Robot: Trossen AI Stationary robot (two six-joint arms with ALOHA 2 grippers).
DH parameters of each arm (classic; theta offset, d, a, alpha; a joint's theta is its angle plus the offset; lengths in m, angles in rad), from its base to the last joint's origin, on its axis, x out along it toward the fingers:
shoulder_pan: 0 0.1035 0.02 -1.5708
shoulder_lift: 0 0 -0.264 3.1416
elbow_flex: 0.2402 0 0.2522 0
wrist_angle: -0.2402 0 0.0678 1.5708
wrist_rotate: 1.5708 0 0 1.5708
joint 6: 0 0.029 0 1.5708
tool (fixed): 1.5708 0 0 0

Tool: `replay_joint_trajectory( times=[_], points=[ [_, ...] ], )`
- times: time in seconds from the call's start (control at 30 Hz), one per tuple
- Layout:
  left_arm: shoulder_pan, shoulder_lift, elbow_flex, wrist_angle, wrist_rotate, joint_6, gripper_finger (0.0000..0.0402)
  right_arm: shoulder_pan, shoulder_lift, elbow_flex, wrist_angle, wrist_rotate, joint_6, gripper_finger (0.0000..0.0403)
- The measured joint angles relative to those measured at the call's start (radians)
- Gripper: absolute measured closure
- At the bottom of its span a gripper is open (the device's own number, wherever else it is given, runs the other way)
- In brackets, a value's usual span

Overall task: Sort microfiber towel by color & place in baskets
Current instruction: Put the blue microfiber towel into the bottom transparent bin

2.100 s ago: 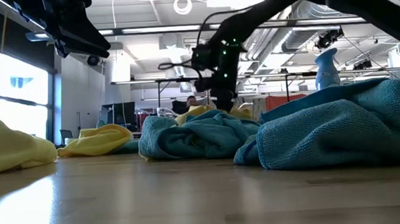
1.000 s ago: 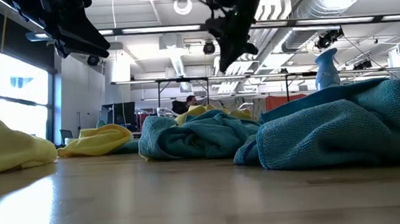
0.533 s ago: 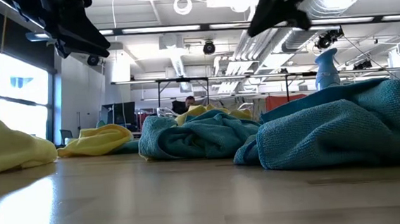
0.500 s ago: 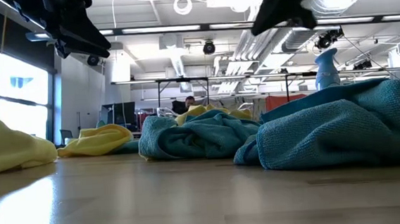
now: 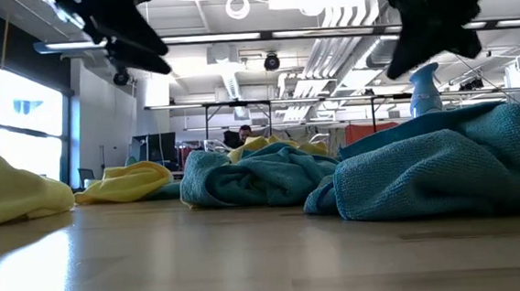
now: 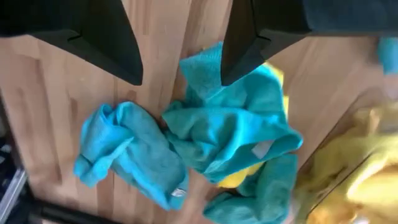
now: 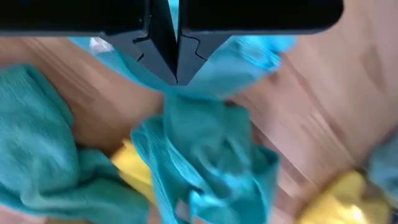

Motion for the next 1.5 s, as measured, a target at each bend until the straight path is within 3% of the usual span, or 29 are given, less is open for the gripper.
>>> replay_joint_trajectory(
  times=[0.2,0.4,0.63,0.83,1.0,1.17,1.3,1.5],
  points=[
    [-0.013,0.240,0.199,-0.019,-0.084,0.031,0.0190,0.029,0.000,-0.050,-0.077,-0.010,0.010,0.0403],
    [0.012,0.499,0.454,-0.141,-0.110,0.079,0.0190,0.060,-0.001,-0.092,-0.135,-0.028,-0.057,0.0403],
    [0.065,0.750,0.694,-0.281,-0.109,0.082,0.0190,0.107,-0.134,-0.262,0.008,-0.028,-0.076,0.0403],
    [0.117,0.870,0.774,-0.307,-0.089,0.131,0.0190,0.136,-0.330,-0.412,0.219,-0.051,-0.182,0.0403],
    [0.154,0.927,0.785,-0.306,0.007,0.175,0.0190,0.135,-0.436,-0.460,0.224,-0.072,-0.195,0.0403],
    [0.167,0.961,0.785,-0.310,0.022,0.201,0.0196,0.135,-0.471,-0.464,0.221,-0.070,-0.233,0.0403],
    [0.163,0.960,0.785,-0.310,0.006,0.209,0.0249,0.134,-0.471,-0.464,0.213,-0.066,-0.248,0.0403],
    [0.155,0.942,0.791,-0.338,0.024,0.128,0.0387,0.133,-0.469,-0.464,0.212,-0.059,-0.273,0.0403]
  ],
)
